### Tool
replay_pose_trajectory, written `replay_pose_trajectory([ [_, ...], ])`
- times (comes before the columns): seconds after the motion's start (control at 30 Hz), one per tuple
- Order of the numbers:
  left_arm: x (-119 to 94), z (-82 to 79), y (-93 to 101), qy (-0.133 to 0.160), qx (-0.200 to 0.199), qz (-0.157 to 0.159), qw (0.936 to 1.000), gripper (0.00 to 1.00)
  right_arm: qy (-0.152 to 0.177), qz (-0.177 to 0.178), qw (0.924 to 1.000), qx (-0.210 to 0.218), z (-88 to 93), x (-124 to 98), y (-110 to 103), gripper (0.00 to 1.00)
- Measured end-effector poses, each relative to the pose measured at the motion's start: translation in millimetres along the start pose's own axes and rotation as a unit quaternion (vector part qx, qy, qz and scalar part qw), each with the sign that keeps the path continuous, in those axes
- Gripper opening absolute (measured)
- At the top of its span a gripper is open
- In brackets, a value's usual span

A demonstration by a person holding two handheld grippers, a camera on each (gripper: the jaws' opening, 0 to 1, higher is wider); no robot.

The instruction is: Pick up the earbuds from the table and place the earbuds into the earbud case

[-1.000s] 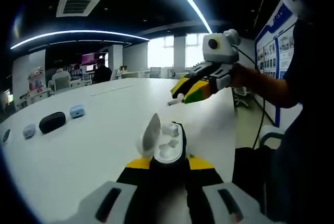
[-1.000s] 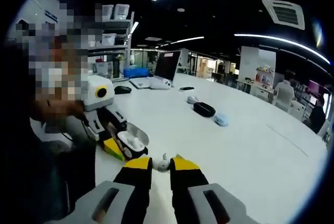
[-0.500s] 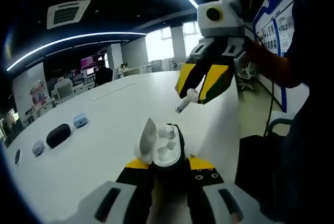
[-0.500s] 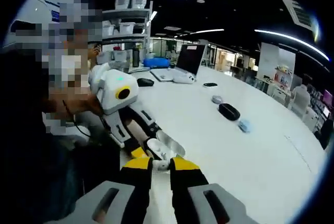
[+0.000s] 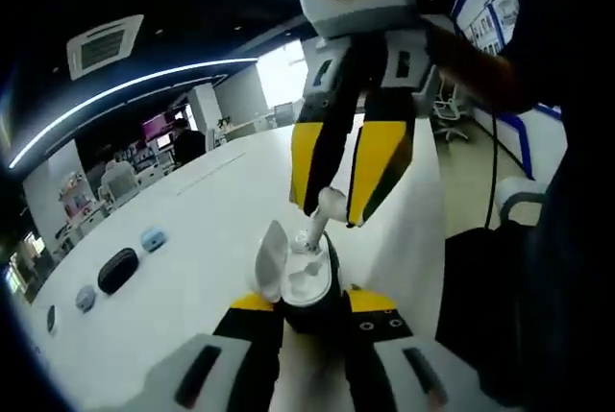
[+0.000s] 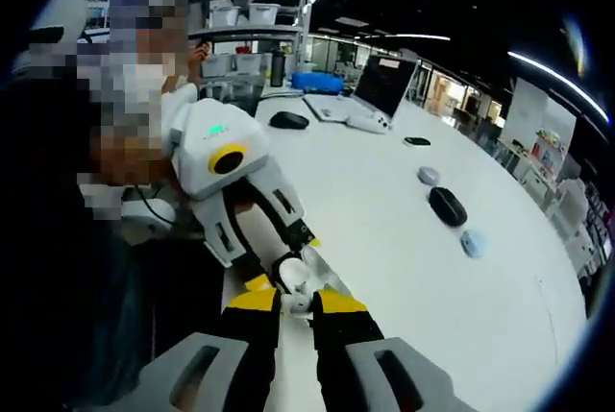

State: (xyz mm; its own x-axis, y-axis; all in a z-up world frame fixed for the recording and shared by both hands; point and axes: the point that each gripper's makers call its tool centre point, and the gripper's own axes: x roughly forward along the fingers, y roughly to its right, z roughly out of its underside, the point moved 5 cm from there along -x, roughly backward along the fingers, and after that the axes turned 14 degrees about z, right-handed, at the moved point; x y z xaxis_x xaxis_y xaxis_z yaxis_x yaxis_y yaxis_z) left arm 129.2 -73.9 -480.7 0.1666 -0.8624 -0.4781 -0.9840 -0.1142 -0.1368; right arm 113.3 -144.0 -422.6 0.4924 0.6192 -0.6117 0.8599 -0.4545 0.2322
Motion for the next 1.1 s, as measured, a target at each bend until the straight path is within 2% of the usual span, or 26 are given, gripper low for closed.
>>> replay_pose_trajectory([
  [0.17, 0, -0.5, 0.7, -0.003, 0.007, -0.001, 1.0000, 0.25, -0.031, -0.013, 0.9990, -0.029, 1.7, 3, -3, 0.13],
  [0.5, 1, -2.3, 1.6, -0.016, 0.024, -0.003, 0.9996, 0.25, -0.071, -0.030, 0.9950, -0.063, -3.2, 10, -6, 0.13],
  [0.8, 1, -2.4, 1.4, -0.018, 0.028, -0.003, 0.9994, 0.25, -0.082, -0.034, 0.9939, -0.066, -9.8, 10, -5, 0.13],
  [0.93, 1, -2.0, 0.8, -0.016, 0.025, -0.003, 0.9995, 0.25, -0.102, -0.036, 0.9916, -0.072, -5.9, 8, -6, 0.13],
  [1.1, 1, -2.9, 1.0, -0.022, 0.033, -0.004, 0.9992, 0.25, -0.140, -0.053, 0.9851, -0.084, -5.5, 8, -4, 0.13],
])
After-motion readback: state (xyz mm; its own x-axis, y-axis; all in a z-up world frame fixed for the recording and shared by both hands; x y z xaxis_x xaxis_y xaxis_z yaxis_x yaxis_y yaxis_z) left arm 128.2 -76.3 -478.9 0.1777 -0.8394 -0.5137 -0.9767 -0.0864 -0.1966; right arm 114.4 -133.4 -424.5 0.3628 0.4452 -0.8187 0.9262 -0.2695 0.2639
